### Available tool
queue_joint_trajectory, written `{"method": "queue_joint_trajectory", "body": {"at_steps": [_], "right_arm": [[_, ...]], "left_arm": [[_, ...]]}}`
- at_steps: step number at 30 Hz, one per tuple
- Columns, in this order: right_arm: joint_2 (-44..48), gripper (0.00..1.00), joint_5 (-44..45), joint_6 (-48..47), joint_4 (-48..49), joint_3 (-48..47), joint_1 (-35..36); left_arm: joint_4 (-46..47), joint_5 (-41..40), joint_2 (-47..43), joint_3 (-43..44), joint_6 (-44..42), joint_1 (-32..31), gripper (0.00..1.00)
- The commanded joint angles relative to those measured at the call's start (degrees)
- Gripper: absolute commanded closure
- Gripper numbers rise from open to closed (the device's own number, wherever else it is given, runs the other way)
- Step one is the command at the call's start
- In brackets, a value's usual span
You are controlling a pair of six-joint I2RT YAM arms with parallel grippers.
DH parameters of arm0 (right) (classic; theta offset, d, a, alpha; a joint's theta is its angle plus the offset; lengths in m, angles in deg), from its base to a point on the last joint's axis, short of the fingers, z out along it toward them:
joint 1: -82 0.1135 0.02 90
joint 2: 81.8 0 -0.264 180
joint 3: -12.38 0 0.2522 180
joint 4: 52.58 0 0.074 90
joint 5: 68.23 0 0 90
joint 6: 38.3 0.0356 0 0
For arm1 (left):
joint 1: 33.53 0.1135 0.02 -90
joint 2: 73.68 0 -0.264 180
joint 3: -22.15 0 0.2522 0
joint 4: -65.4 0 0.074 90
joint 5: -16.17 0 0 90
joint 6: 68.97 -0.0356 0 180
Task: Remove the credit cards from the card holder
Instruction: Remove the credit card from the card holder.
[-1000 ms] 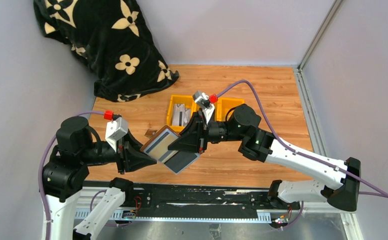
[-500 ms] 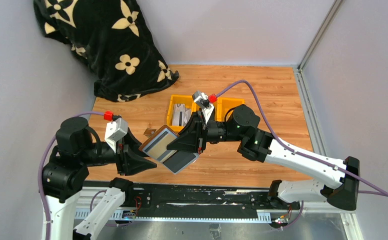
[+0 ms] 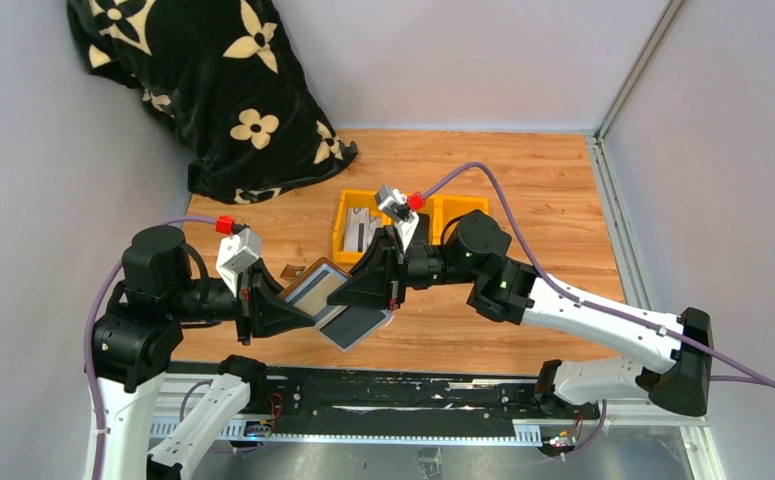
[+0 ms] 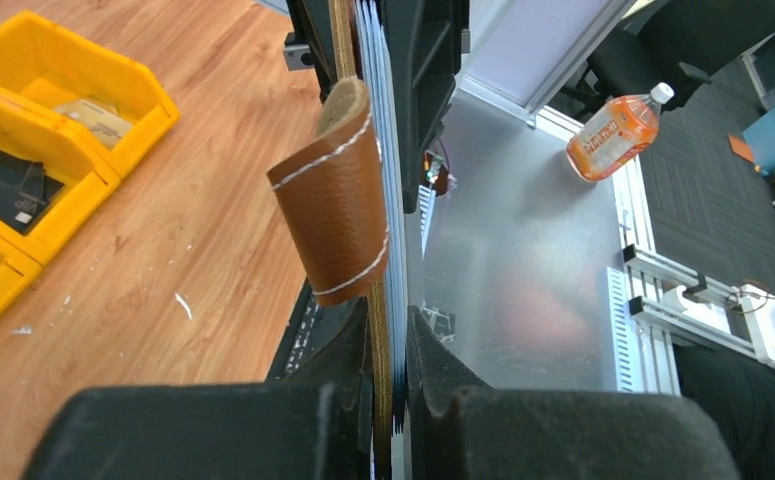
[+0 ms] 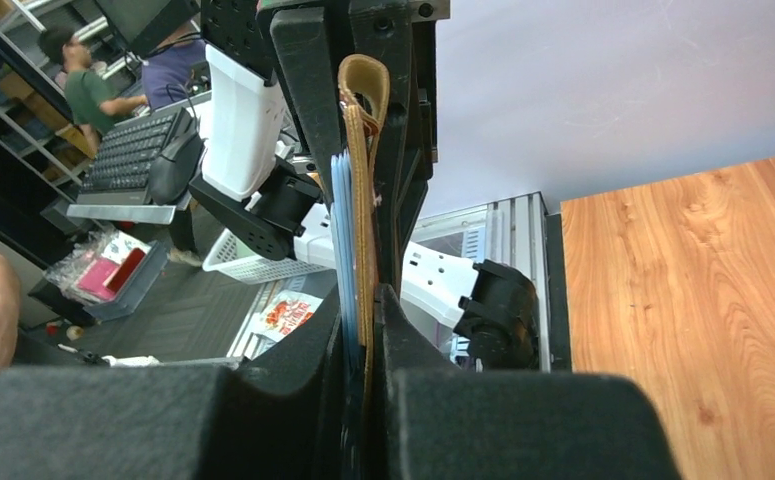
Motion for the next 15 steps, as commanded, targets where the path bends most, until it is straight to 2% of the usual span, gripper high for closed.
{"method": "queue_joint_trajectory", "body": {"at_steps": [1, 4, 6, 9, 13, 15], "right_arm": [[-1.0, 0.86, -3.1, -5.6, -5.4, -3.8, 0.7], [-3.1, 0.60, -9.3, -16.0, -20.9, -10.9, 0.2], [-6.0, 0.53, -10.9, -24.6, -35.5, -18.1, 0.0], [-12.0, 0.50, -11.4, -37.0, -54.5, -29.5, -0.1], [-19.5, 0.50, -9.4, -45.6, -72.5, -41.5, 0.0], [-22.5, 0.58, -7.5, -48.1, -77.8, -46.8, 0.1]], "left_arm": [[-1.2, 3.0, 0.5, -1.1, -4.7, -0.3, 1.00], [-1.2, 0.4, -0.1, -2.7, -8.0, -0.3, 1.00], [-1.1, -0.8, -0.5, -4.0, -9.7, -0.3, 1.00], [-1.1, -1.0, -0.5, -5.0, -11.1, -0.5, 1.00], [-3.7, -2.6, 0.1, -5.4, -14.9, -1.0, 1.00], [-5.1, -4.2, 0.3, -5.6, -17.1, -1.6, 1.00]]}}
